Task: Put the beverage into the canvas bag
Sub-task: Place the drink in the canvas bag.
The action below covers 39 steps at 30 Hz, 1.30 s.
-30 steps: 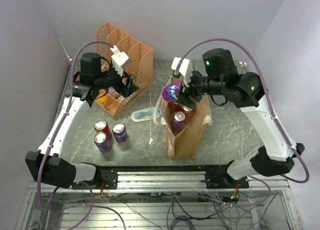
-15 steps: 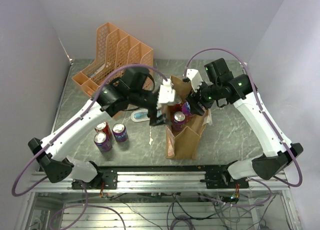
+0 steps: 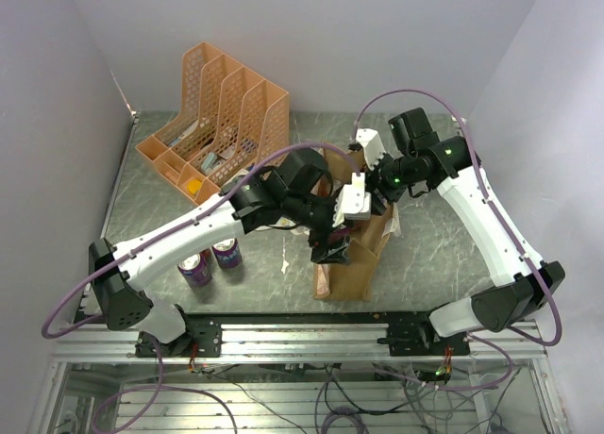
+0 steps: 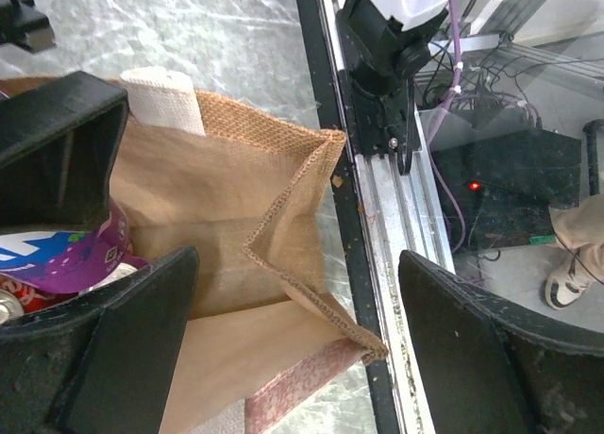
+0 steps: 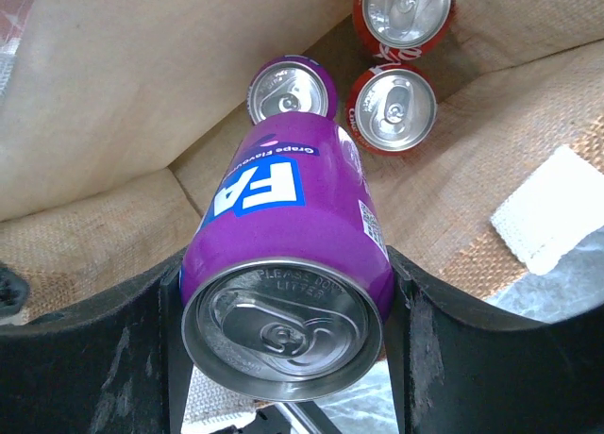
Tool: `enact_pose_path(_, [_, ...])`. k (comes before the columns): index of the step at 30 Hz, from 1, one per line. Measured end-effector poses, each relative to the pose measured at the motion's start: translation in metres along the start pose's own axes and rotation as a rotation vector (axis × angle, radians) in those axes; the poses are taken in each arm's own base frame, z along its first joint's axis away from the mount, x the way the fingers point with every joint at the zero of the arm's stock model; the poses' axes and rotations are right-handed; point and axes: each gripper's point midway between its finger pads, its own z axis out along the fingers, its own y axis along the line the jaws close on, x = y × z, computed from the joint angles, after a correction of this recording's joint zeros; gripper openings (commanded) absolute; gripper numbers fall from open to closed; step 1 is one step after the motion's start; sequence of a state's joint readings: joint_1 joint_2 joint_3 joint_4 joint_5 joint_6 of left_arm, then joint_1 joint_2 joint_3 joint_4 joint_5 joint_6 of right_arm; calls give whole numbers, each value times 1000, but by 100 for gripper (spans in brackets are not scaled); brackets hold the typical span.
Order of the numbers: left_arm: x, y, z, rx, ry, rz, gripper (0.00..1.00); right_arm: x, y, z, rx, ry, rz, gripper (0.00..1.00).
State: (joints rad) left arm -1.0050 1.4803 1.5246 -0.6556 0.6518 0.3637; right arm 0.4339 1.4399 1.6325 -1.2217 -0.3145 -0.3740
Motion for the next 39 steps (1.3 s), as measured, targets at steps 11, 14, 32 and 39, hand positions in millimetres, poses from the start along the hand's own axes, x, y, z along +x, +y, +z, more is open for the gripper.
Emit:
enact_pose_path(11, [23, 2, 22, -14, 53, -50, 70, 4, 12, -7, -28, -31, 14, 18])
enact_pose_path(14, [23, -5, 26, 6, 60, -24, 58, 7, 15, -8, -32, -29, 18, 17])
enact_pose_path(32, [33, -37, 44, 106, 114, 245, 8, 25, 16, 3, -44, 22, 23, 13])
enact_pose_path(39, [47, -40, 47, 148, 129, 337, 8, 23, 0, 2, 31, 31, 18, 13])
